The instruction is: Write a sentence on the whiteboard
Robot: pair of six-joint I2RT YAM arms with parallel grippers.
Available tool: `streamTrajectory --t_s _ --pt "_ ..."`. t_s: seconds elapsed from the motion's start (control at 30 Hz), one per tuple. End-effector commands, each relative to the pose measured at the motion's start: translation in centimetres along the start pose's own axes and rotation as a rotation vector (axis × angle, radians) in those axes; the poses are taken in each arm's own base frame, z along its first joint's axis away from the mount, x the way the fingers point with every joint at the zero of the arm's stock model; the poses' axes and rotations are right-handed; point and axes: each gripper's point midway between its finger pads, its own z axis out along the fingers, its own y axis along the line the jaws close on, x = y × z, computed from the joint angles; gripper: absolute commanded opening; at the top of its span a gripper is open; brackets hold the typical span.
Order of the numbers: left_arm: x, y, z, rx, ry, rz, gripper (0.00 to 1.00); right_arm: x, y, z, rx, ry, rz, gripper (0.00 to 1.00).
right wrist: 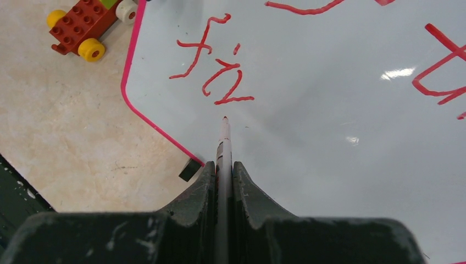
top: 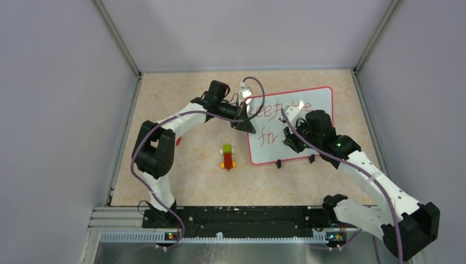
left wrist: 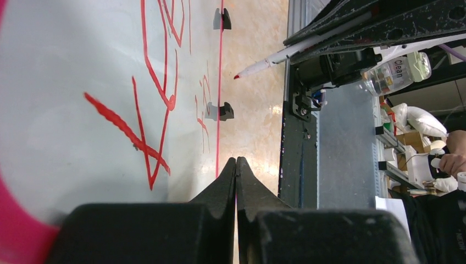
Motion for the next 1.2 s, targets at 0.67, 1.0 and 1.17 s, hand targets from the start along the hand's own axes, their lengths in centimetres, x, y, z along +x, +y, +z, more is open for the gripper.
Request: streamTrajectory --t_s 0.67,1.0,1.17 --pt "-3.1 -0.5 -7.9 -0.161 -0.179 0.122 0.65 -2.8 0.0 -0.8 -0.010 -0.082 -0.002 0.00" --pt "-2.9 0.6 -2.6 -0.058 -0.108 0.095 0.63 -2.5 -0.7 -0.6 0.022 -0.066 0.006 0.00" --pt "-2.9 1.2 -1.5 -0.037 -0.102 0.062 0.47 -2.4 -0.8 -0.6 0.033 -0.060 0.008 0.00"
